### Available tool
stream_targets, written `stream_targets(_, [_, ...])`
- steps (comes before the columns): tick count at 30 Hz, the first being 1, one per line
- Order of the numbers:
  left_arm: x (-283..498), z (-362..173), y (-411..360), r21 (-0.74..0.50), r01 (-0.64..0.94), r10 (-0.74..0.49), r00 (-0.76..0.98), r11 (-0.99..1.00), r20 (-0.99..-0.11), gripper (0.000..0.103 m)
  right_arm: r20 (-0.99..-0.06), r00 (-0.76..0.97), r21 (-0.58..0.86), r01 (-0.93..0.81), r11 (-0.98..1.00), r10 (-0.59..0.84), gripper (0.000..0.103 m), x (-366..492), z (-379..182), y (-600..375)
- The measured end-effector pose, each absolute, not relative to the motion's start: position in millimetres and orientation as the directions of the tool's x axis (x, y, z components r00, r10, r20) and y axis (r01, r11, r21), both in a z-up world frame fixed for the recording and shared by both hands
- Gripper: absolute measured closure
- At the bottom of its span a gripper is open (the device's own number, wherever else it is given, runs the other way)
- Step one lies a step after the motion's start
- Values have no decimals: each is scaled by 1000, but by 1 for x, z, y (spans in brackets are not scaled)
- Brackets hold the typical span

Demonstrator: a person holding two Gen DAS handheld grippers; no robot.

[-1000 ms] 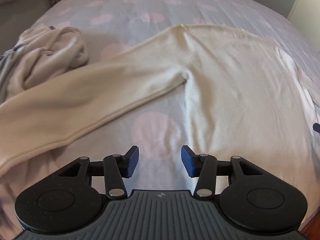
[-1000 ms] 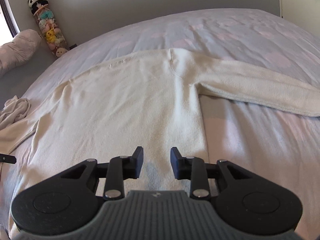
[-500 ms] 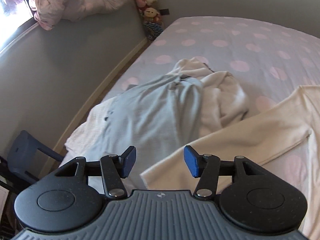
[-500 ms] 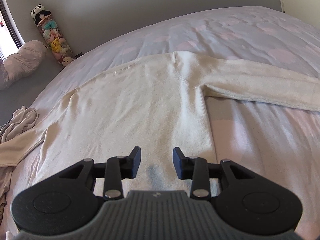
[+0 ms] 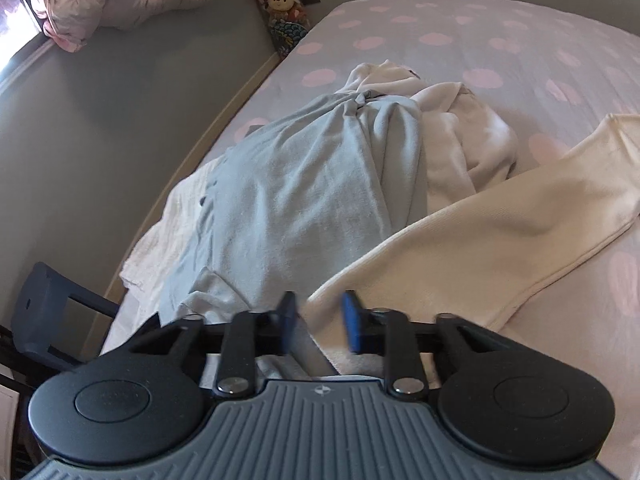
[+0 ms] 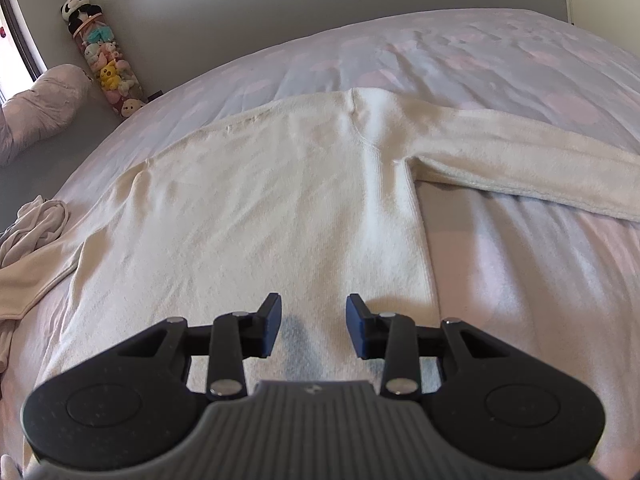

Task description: Fold clothes

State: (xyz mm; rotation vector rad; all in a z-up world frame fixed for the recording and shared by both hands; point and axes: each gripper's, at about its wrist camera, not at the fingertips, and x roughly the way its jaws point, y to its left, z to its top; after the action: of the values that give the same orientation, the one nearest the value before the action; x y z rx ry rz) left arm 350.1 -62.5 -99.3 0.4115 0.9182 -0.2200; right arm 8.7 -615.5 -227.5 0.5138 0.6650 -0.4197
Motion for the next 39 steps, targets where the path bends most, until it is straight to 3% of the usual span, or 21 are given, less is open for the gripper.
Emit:
stream_targets(5, [349,-63,-69,124,376,-128,579,918,-805,99,-670,714,312,519,795,-203,64,10,-228,-616])
stream_targets(12, [349,27,-113,-22,454,-315,579,890,-752,99,-652,731,328,514,793,-204,64,8,-226,-618])
stream_targets(19, [341,116,-211,-103,571,-471,546,814,-693,99,-623,754,356,511,782,-209,63,4,-222,-622])
stream_targets(25, [314,159,-324,-174,704,-611,434,688,-662,99,-597,777,397,504,767,-201,63,2,-223,-630])
stream_targets(30, [289,152,-425,-204,786,-676,332,584,-658,99,-582,790,419,493,762,-192,63,7,-225,-636])
stream_targets(39, [264,54,-561,-210,860,-644,167,466,-746,99,-554,799,426,515,743,-236,63,6,-224,-654])
